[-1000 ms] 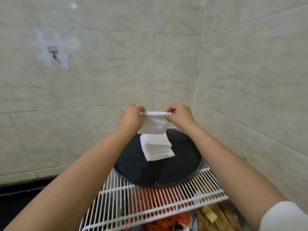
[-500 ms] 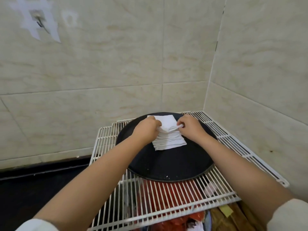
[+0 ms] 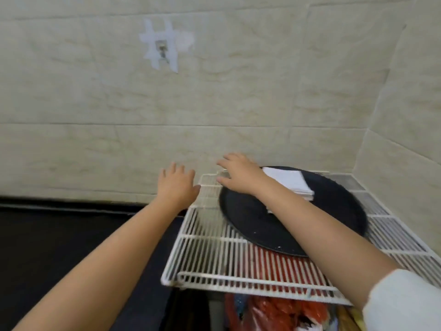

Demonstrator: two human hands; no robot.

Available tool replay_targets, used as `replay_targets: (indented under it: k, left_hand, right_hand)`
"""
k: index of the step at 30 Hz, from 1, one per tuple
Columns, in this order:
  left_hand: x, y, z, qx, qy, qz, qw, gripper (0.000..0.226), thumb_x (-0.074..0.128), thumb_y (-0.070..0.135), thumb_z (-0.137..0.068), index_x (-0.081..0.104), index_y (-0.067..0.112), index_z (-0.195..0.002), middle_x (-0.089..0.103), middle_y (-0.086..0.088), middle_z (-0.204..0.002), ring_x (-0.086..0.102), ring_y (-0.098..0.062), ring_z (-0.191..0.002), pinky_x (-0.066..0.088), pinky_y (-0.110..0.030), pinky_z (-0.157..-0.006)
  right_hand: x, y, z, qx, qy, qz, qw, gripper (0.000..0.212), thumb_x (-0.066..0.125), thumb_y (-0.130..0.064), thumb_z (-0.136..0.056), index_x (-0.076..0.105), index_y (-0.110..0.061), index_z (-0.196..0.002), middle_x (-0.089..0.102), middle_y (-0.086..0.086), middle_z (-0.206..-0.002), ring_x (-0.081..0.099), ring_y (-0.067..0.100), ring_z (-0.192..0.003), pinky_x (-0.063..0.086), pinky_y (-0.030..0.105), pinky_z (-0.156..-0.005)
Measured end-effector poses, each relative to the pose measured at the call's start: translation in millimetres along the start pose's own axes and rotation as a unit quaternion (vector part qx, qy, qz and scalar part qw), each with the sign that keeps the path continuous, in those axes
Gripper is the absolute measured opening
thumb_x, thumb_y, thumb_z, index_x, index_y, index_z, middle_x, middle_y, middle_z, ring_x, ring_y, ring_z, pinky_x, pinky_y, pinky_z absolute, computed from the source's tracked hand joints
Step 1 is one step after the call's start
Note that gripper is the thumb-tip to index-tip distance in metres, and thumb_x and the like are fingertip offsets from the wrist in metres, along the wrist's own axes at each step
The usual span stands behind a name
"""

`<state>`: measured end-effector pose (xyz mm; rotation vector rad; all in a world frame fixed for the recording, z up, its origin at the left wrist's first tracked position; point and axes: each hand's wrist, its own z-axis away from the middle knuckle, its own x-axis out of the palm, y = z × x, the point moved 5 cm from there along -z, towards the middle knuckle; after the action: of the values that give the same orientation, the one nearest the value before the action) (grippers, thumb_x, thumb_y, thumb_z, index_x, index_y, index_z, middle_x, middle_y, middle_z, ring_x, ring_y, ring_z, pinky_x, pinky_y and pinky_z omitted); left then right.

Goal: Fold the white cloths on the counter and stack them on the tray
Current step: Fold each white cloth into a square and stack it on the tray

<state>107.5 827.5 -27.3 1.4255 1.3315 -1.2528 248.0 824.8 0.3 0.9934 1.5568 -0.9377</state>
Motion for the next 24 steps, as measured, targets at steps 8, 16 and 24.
replay_targets:
  k: [8,16,24]
  left_hand:
    - [-8,-214,155,-0.239,0.023,-0.055,0.969,0.056,0.03,0.044,-0.098,0.015,0.023,-0.147,0.014,-0.008,-0.156,0.002,-0.027,-0.145,0.011,-0.045,-0.115]
    - [-10,-404,329,-0.419,-0.001,-0.061,0.906,0.056,0.031,0.041,-0.098,0.017,0.018,-0.147,0.015,-0.01,-0.155,0.003,-0.027,-0.145,0.01,-0.043,-0.116]
    - [-8,-577,460,-0.492,-0.03,-0.071,0.867,0.055,0.03,0.041,-0.098,0.018,0.015,-0.146,0.015,-0.012,-0.155,0.002,-0.028,-0.144,0.008,-0.043,-0.116]
  right_hand:
    - [40,-225,-41,-0.182,-0.015,-0.03,0.983,0.061,0.037,-0.044,-0.095,0.01,-0.028,-0.147,-0.002,0.002,-0.158,-0.006,0.031,-0.144,0.001,0.056,-0.113]
    - [89,-484,-29,-0.341,-0.047,-0.029,0.938,0.061,0.037,-0.042,-0.096,0.007,-0.027,-0.147,0.0,0.003,-0.158,-0.006,0.032,-0.144,0.002,0.055,-0.114]
    - [125,-717,-26,-0.404,-0.076,-0.063,0.909,0.062,0.037,-0.042,-0.095,0.007,-0.026,-0.147,0.001,0.004,-0.157,-0.005,0.032,-0.144,0.004,0.054,-0.114]
